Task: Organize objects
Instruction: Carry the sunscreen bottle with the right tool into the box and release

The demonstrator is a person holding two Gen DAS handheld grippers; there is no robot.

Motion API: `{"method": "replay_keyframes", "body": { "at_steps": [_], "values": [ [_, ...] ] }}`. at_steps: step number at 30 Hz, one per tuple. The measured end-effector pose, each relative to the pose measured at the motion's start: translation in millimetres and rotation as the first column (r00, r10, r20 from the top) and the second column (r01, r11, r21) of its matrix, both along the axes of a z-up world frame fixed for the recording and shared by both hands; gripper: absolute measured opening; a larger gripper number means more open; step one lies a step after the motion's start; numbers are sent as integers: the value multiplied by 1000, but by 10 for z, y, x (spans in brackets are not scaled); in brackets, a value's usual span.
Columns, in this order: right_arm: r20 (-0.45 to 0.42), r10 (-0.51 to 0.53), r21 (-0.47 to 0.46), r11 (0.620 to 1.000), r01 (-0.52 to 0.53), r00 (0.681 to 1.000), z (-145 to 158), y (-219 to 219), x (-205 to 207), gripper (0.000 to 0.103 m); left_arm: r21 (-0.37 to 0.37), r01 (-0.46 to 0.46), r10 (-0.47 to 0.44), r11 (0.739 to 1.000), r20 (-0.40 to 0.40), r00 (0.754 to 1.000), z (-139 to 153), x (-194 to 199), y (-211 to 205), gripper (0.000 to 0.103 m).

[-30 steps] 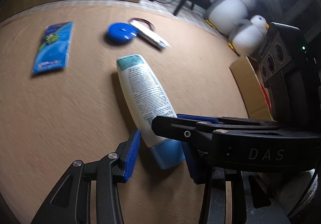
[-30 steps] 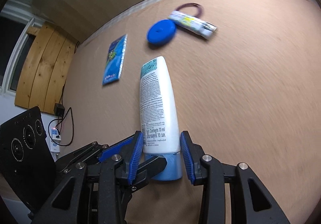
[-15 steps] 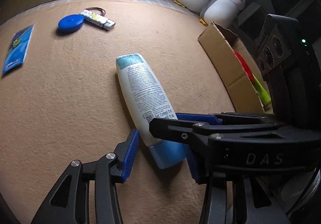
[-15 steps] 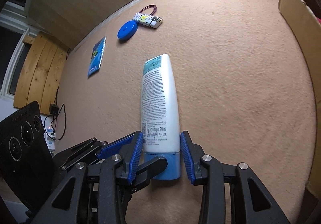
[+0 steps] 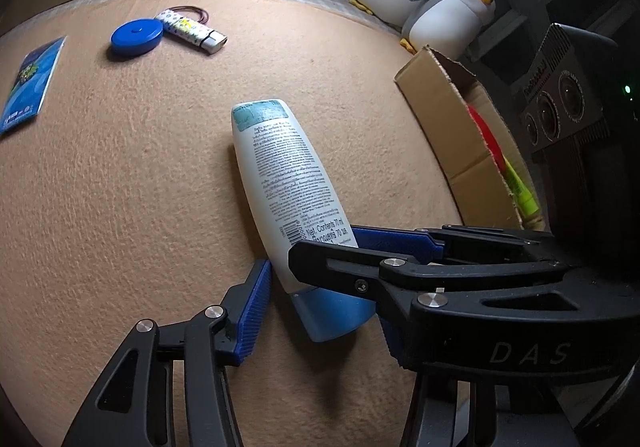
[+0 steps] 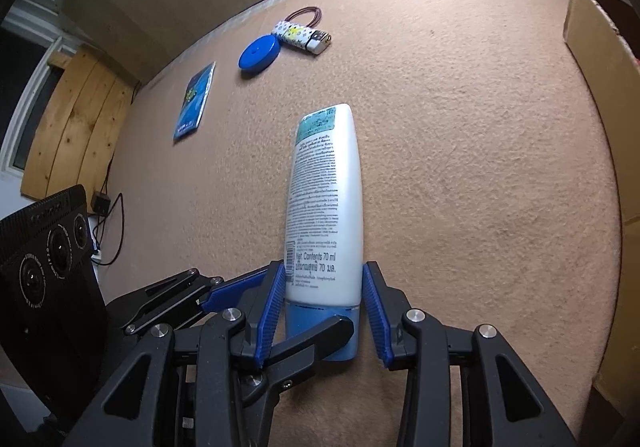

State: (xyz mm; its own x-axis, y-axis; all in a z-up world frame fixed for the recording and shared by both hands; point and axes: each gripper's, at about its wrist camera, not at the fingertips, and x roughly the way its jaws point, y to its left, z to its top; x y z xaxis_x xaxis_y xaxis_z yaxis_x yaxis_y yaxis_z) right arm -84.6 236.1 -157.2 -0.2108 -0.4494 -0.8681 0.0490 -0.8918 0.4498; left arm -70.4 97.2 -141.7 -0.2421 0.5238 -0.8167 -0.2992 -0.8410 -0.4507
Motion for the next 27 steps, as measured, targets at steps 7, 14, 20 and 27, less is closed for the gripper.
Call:
{"method": "replay_keyframes", "body": {
  "at_steps": [7, 14, 20, 27],
  "values": [
    [-53, -52, 5, 999, 53, 997, 233, 228, 35, 37, 16, 40, -39, 999, -50, 998, 257, -31, 210, 54],
    [-117, -118, 29, 992, 122, 986, 521, 692, 122, 37, 27, 125, -122, 992, -105, 987, 504, -115, 823, 53],
    [-160, -186, 43, 980, 195, 970, 727, 1180, 251, 37, 41, 199, -192, 979, -143, 971, 693, -133, 1360, 53],
    [-179, -258, 55, 961, 272, 949, 811, 1711, 429, 37, 48, 272, -262, 961, -155, 952, 759, -149, 1988, 53]
  ]
}}
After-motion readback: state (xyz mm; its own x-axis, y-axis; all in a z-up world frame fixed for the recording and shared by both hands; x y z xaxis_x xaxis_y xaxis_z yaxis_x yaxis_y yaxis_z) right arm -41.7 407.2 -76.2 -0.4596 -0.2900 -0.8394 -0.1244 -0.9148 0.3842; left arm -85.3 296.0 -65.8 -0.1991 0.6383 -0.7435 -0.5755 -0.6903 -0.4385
